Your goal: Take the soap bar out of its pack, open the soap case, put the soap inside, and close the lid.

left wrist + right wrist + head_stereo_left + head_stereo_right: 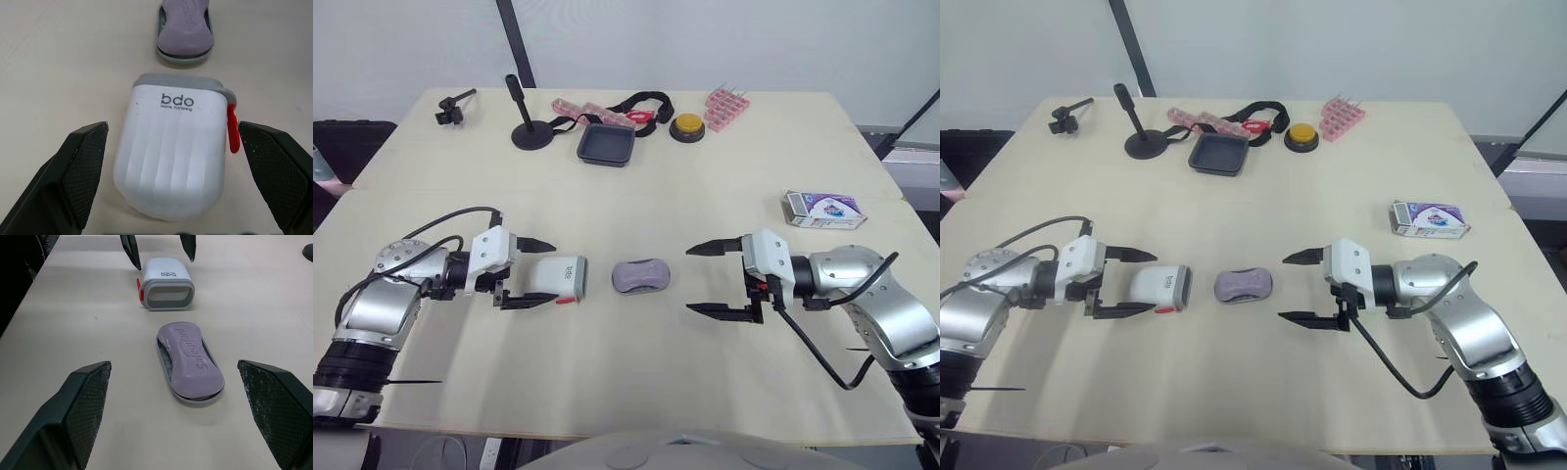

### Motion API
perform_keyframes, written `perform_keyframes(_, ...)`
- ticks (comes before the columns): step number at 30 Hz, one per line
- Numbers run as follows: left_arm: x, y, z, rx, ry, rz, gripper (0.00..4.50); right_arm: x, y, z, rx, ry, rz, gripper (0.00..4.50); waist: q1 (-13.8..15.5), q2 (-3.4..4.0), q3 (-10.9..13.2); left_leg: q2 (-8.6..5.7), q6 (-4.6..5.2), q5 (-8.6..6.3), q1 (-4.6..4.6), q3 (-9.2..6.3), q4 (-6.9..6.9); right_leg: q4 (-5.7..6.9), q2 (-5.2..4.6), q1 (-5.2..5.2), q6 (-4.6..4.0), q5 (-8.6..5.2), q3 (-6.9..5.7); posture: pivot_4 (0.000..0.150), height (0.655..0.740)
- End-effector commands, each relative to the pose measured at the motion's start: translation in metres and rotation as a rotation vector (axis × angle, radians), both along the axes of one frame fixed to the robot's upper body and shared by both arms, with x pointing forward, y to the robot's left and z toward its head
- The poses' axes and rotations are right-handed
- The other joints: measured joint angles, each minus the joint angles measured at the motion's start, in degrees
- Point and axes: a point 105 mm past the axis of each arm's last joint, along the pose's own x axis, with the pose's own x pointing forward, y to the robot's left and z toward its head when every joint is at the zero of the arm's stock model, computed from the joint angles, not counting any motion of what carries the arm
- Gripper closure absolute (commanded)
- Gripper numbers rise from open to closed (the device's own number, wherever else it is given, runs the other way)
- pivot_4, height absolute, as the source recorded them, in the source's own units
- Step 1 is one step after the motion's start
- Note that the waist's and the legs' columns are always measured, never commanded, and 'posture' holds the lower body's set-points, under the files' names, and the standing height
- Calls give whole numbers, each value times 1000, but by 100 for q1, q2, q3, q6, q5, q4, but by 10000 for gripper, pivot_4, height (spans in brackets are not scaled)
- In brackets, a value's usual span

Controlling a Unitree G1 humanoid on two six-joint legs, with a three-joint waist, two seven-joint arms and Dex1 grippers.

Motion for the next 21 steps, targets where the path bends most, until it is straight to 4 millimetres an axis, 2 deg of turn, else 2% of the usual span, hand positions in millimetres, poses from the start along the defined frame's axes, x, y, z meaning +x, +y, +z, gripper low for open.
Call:
perform_keyframes(1,2,2,-3,57,-23,-39,0,-3,2,9,22,-32,14,337,-2,0,0,0,0,0,0,0,0,0,0,0,0,0,0,1500,7400)
perform_keyframes(9,7,5,-23,149,-33,-78,0,-6,2,6,22,-29,12,337,-2,0,0,1,0,0,0,0,0,0,0,0,0,0,-1,1500,7400)
perform_keyframes(21,15,-6,-28,144,-50,-105,0,-3,2,6,13,-41,-5,337,12,-1,-1,-1,2,2,0,0,1,4,-5,2,0,0,-2,1500,7400)
